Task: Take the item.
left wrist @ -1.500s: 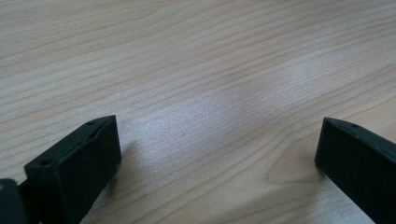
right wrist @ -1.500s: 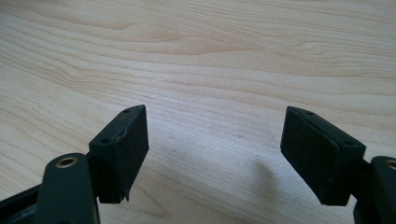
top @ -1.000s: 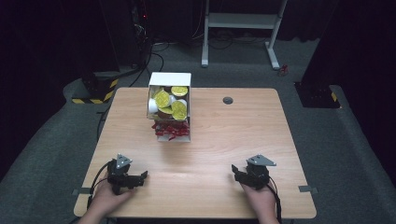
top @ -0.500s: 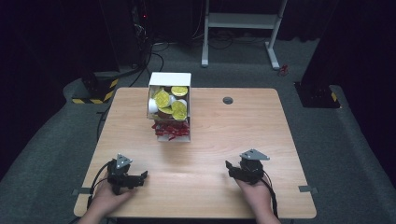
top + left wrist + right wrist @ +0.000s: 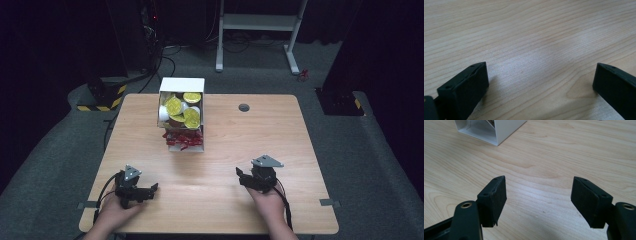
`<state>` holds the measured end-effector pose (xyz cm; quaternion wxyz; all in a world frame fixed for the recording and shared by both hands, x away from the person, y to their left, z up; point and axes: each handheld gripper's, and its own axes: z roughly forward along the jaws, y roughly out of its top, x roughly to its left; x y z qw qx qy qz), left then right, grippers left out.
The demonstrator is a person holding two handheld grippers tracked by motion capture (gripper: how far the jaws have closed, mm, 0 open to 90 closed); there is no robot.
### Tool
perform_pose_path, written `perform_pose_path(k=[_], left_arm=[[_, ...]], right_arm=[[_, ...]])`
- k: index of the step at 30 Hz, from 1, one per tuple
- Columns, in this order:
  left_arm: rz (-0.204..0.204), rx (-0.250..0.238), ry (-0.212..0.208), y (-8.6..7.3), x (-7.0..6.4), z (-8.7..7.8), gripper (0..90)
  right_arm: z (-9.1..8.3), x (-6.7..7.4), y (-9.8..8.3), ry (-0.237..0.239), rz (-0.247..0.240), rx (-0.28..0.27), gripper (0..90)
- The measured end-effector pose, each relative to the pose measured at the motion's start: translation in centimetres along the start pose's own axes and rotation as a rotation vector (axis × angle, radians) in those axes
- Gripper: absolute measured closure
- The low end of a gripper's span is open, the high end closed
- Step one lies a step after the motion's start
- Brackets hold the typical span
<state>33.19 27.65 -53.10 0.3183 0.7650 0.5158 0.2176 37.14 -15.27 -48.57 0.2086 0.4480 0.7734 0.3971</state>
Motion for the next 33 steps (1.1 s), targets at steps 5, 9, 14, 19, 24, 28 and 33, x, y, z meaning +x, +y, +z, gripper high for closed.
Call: perform_pose_path(k=[5, 9, 14, 19, 24, 28, 33], left_arm=[[0.0, 0.0, 0.0, 0.0, 0.0, 0.0, 0.6], [-0.001, 0.0, -0.001, 0.0, 0.0, 0.0, 0.6], [0.0, 0.0, 0.0, 0.0, 0.0, 0.0, 0.6], [0.0, 0.0, 0.0, 0.0, 0.0, 0.0, 0.6], [0.0, 0.0, 0.0, 0.0, 0.0, 0.0, 0.6], [-0.001, 0.001, -0.001, 0.0, 0.0, 0.0, 0.6], [0.0, 0.003, 0.003, 0.0, 0.0, 0.0, 0.4]], right_arm=[[0.2, 0.4, 0.4, 0.013, -0.002, -0.001, 29.9], [0.5, 0.8, 0.8, 0.011, -0.019, 0.0, 30.1], [0.9, 1.2, 1.3, 0.027, -0.015, -0.007, 31.9], [1.1, 1.8, 1.9, 0.03, -0.022, -0.02, 32.3], [1.3, 2.2, 2.5, 0.043, -0.024, -0.018, 32.4], [1.3, 2.4, 2.9, 0.052, -0.035, -0.025, 33.5], [1.6, 2.8, 3.2, 0.043, -0.04, -0.021, 35.9]])
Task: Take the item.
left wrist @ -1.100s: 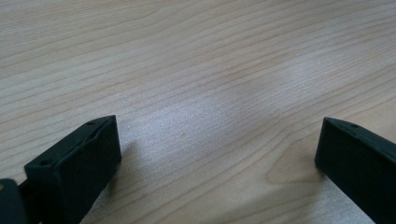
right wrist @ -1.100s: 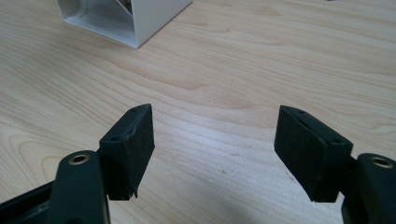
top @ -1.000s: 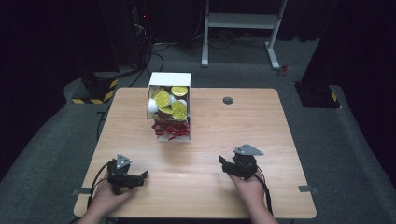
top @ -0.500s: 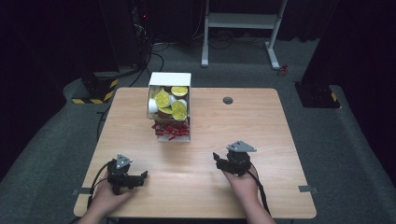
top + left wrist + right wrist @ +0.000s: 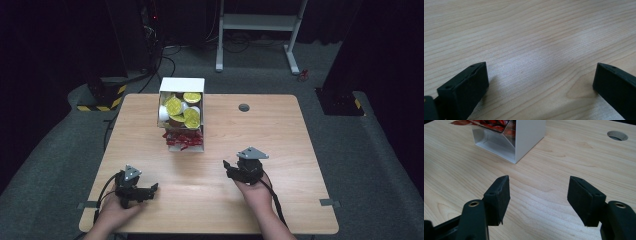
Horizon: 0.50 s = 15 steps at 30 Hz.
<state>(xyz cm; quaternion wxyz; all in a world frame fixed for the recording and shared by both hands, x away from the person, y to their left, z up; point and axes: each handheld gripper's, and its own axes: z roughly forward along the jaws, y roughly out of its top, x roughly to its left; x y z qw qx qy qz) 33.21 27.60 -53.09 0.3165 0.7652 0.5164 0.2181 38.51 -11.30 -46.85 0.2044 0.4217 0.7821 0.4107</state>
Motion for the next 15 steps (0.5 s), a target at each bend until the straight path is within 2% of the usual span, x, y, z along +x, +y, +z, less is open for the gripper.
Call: perform_pose_path(k=[7, 15], left_arm=[[0.0, 0.0, 0.0, 0.02, 0.0, 0.01, 0.4], [-0.002, 0.0, 0.001, 0.01, 0.01, 0.0, 0.5]], right_arm=[[0.39, 0.09, 0.54, -0.009, -0.025, -0.012, 41.2], [0.84, 0.17, 0.92, 0.012, -0.006, -0.015, 40.9]])
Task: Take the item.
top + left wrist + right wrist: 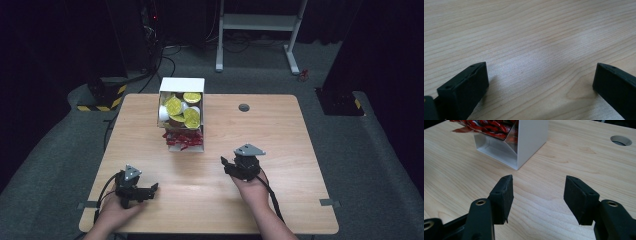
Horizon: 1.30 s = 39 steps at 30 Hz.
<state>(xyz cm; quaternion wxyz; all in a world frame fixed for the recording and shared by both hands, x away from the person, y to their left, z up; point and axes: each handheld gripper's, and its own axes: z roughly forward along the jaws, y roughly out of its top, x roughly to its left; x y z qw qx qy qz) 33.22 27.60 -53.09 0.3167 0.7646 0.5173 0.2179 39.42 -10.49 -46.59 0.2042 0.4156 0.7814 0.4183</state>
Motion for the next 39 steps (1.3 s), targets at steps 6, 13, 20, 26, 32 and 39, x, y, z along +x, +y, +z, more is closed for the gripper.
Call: perform_pose_path(k=[6, 13, 20, 26, 32, 39], left_arm=[[0.0, -0.001, 0.0, 0.0, 0.0, 0.0, 0.5], [0.0, 0.0, 0.0, 0.0, 0.0, 0.0, 0.5], [0.001, -0.001, 0.0, 0.0, 0.0, 0.0, 0.5], [0.001, 0.0, -0.001, 0.0, 0.0, 0.0, 0.5], [0.001, -0.001, -0.001, 0.0, 0.0, 0.0, 0.5], [0.001, -0.001, 0.0, 0.0, 0.0, 0.0, 0.5]], right_arm=[[0.7, 0.1, 0.5, -0.006, -0.007, -0.007, 41.4], [1.0, -0.3, 0.8, -0.013, -0.024, -0.006, 43.0], [1.2, -0.5, 1.3, 0.0, 0.0, -0.018, 43.9], [1.4, -0.2, 1.8, 0.011, 0.008, -0.03, 46.1], [2.1, 0.6, 2.6, -0.002, -0.004, -0.026, 49.3], [2.6, 1.2, 3.4, 0.003, -0.019, -0.026, 50.7]])
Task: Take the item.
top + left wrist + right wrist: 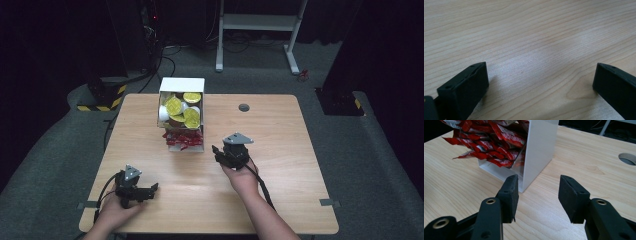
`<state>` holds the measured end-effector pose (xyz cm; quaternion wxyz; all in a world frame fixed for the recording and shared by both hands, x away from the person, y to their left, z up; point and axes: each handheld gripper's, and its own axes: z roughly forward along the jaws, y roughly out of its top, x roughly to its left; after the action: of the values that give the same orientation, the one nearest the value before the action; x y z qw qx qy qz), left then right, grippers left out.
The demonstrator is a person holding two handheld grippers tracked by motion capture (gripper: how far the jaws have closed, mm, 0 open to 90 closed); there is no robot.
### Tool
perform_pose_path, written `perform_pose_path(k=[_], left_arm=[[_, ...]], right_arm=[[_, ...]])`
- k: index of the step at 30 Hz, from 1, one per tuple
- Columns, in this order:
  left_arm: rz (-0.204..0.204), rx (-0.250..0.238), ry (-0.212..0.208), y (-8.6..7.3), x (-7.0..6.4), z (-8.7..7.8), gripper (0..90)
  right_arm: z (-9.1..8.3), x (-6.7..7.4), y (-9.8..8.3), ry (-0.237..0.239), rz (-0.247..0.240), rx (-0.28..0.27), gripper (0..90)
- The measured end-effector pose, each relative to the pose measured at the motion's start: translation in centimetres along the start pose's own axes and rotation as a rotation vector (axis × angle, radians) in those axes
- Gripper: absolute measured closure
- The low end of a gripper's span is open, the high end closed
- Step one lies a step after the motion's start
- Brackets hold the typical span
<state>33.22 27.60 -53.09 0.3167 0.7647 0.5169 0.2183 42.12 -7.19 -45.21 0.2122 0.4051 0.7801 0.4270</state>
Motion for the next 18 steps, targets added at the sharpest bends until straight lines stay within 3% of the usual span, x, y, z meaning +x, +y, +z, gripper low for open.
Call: perform_pose_path(k=[18], left_arm=[[-0.001, 0.0, -0.001, 0.0, 0.0, 0.0, 0.6]], right_arm=[[1.0, 1.5, 1.8, 0.013, -0.032, -0.025, 53.1]])
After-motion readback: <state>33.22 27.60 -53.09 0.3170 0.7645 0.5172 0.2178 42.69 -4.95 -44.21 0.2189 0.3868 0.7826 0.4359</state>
